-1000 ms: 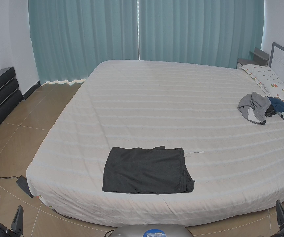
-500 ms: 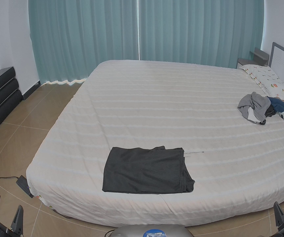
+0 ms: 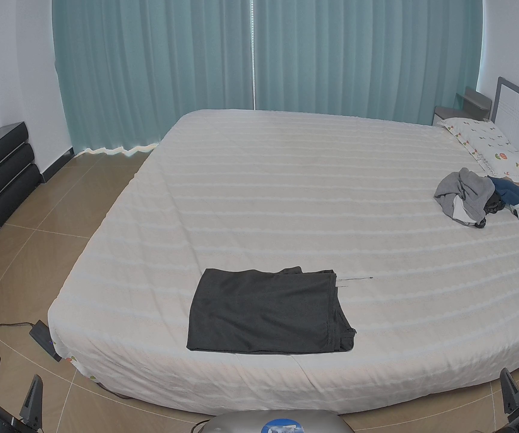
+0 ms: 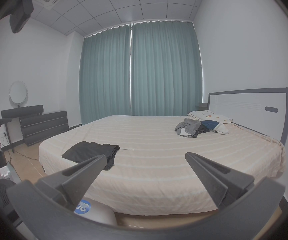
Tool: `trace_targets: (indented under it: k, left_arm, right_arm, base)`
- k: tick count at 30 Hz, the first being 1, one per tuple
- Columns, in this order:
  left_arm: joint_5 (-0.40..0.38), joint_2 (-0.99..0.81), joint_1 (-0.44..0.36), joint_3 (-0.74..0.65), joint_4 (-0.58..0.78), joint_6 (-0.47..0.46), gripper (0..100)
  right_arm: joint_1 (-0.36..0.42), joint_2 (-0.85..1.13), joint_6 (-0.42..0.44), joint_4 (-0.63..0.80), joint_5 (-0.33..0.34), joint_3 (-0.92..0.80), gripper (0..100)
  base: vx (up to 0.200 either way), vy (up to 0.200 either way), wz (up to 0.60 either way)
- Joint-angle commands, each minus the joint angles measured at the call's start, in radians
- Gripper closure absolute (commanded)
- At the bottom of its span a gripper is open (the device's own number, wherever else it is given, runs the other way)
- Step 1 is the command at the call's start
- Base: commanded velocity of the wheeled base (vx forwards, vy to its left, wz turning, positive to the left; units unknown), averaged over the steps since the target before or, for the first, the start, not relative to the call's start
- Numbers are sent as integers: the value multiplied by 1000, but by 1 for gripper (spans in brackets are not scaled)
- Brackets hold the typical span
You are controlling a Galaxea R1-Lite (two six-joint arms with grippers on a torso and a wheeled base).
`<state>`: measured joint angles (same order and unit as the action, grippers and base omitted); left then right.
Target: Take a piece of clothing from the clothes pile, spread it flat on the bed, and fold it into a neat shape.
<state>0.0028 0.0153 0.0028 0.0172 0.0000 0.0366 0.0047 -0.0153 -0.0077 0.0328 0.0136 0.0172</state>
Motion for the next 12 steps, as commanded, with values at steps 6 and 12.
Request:
trace_targets:
  k: [6,12]
  left_arm:
    - [0,-15,0,-14,-2,0,0]
    - [0,-15,0,-14,-2,0,0]
  right_arm:
    - [0,14,3,-1,0,-5,0]
    - [0,14,2,-1,0,-5,0]
  base:
    - [0,0,0]
    - [0,0,0]
